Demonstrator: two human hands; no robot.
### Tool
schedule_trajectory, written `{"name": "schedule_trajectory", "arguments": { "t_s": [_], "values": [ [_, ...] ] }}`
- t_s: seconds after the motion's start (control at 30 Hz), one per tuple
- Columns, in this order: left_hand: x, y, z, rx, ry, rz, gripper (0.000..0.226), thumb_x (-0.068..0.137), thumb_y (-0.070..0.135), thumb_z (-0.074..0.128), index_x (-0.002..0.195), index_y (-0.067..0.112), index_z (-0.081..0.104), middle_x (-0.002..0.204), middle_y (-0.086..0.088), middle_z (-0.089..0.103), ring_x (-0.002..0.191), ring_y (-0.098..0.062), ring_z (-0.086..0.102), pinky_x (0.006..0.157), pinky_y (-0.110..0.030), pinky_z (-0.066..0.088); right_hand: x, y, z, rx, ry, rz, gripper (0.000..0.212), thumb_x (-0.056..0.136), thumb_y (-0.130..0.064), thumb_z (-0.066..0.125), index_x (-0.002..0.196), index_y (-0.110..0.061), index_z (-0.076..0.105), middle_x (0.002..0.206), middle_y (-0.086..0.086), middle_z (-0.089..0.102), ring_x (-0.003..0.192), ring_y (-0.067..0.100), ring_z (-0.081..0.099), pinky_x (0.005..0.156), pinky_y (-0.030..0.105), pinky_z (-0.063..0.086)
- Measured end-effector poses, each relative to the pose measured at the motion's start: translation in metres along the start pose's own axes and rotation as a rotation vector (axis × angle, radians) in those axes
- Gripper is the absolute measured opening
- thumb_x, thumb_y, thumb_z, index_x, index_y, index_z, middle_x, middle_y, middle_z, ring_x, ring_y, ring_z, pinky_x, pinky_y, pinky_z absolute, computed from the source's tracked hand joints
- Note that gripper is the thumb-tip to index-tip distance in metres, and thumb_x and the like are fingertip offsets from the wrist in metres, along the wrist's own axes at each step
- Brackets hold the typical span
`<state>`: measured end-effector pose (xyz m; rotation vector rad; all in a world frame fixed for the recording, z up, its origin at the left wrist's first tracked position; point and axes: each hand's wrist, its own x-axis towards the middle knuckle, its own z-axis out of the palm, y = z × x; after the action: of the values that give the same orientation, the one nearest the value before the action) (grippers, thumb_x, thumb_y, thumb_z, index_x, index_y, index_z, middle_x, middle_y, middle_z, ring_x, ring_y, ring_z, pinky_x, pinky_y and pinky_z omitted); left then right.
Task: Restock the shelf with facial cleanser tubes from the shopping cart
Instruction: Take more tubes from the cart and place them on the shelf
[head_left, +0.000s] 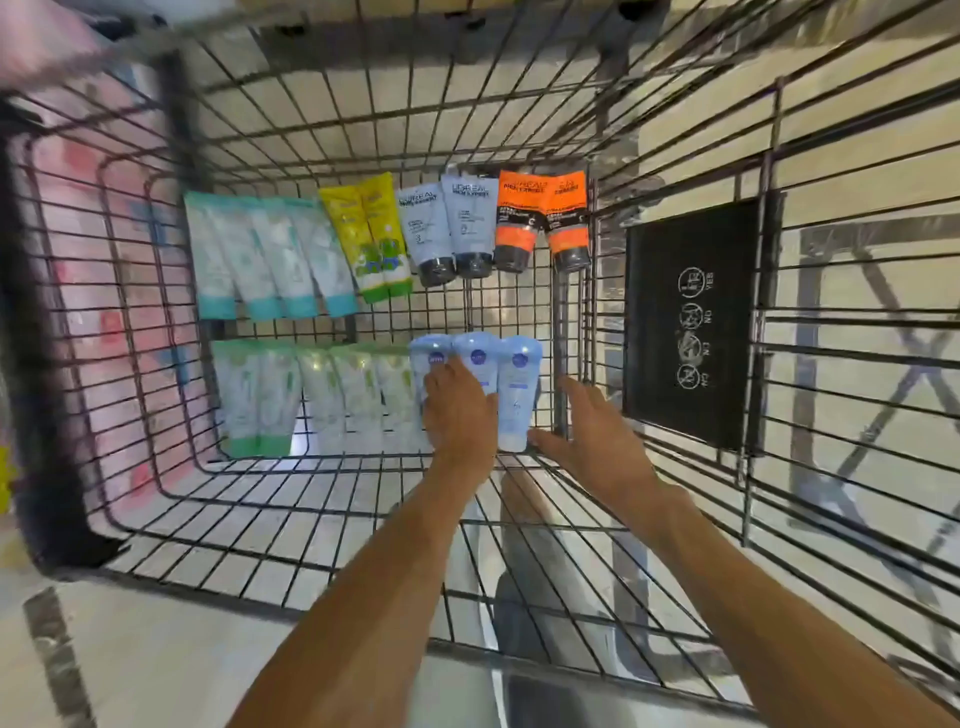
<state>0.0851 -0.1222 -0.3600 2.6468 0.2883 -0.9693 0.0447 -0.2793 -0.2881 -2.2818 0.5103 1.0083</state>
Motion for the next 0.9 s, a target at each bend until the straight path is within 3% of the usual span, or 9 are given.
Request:
{"name": "schedule_trajectory", "arguments": {
  "t_s": [0.27, 0.4, 0.5, 0.63, 0.7, 0.83, 0.9],
  "values": [
    [0.010, 0.010, 0.017, 0.170, 0.100, -0.026, 0.068, 0.073, 0.027, 0.090, 0.127, 0.012, 0.051, 0.118, -0.008, 0.062, 0.107, -0.025, 0.063, 0.081, -0.033, 0.055, 0.011, 0.009, 0.007, 0.091, -0.003, 0.046, 0.073, 0.091, -0.040, 0.073, 0.153, -0.021, 0.038, 0.145, 0.003, 0.052, 0.132, 0.022, 0.050, 0.103, 0.036, 0.042],
    [0.009, 0.012, 0.015, 0.060, 0.046, -0.008, 0.071, 0.076, 0.026, 0.088, 0.132, 0.010, 0.048, 0.126, -0.012, 0.060, 0.117, -0.030, 0.059, 0.092, -0.039, 0.051, 0.011, 0.013, 0.009, 0.140, -0.027, 0.102, 0.069, 0.092, -0.038, 0.072, 0.150, -0.022, 0.040, 0.145, 0.005, 0.052, 0.132, 0.022, 0.050, 0.100, 0.034, 0.043],
    [0.010, 0.010, 0.013, -0.012, 0.053, 0.006, 0.056, 0.083, 0.021, 0.083, 0.126, 0.010, 0.048, 0.125, -0.013, 0.058, 0.116, -0.031, 0.059, 0.087, -0.041, 0.053, 0.009, 0.015, 0.010, 0.162, -0.057, 0.157, 0.066, 0.094, -0.039, 0.071, 0.149, -0.021, 0.040, 0.141, 0.008, 0.054, 0.118, 0.021, 0.057, 0.089, 0.031, 0.045],
    [0.010, 0.002, 0.002, -0.152, 0.074, 0.064, 0.044, 0.091, 0.020, 0.073, 0.127, 0.012, 0.049, 0.128, -0.014, 0.053, 0.116, -0.033, 0.054, 0.087, -0.045, 0.050, 0.010, 0.017, 0.012, 0.176, -0.099, 0.199, 0.058, 0.095, -0.042, 0.068, 0.143, -0.020, 0.044, 0.129, 0.001, 0.058, 0.098, 0.014, 0.054, 0.081, 0.028, 0.043],
    [0.014, -0.008, -0.002, -0.251, 0.082, 0.086, 0.041, 0.090, 0.020, 0.072, 0.125, 0.014, 0.051, 0.123, -0.012, 0.054, 0.112, -0.032, 0.055, 0.089, -0.045, 0.050, 0.013, 0.018, 0.015, 0.210, -0.125, 0.219, 0.059, 0.095, -0.043, 0.068, 0.143, -0.019, 0.043, 0.131, 0.001, 0.058, 0.098, 0.013, 0.054, 0.080, 0.029, 0.045],
    [0.021, -0.025, -0.028, -0.671, 0.051, -0.084, 0.039, 0.086, 0.020, 0.078, 0.119, 0.018, 0.056, 0.114, -0.007, 0.064, 0.095, -0.016, 0.064, 0.085, -0.040, 0.057, 0.028, 0.019, 0.024, 0.274, -0.130, 0.300, 0.061, 0.096, -0.042, 0.067, 0.144, -0.014, 0.042, 0.138, 0.009, 0.056, 0.103, 0.016, 0.051, 0.083, 0.031, 0.044],
    [0.024, -0.034, -0.044, -0.847, 0.016, -0.167, 0.038, 0.086, 0.014, 0.079, 0.118, 0.021, 0.059, 0.110, -0.003, 0.070, 0.096, -0.014, 0.069, 0.085, -0.039, 0.060, 0.038, 0.018, 0.029, 0.320, -0.121, 0.352, 0.057, 0.098, -0.041, 0.065, 0.142, -0.011, 0.044, 0.131, 0.010, 0.059, 0.100, 0.017, 0.054, 0.079, 0.030, 0.044]
  ]
}}
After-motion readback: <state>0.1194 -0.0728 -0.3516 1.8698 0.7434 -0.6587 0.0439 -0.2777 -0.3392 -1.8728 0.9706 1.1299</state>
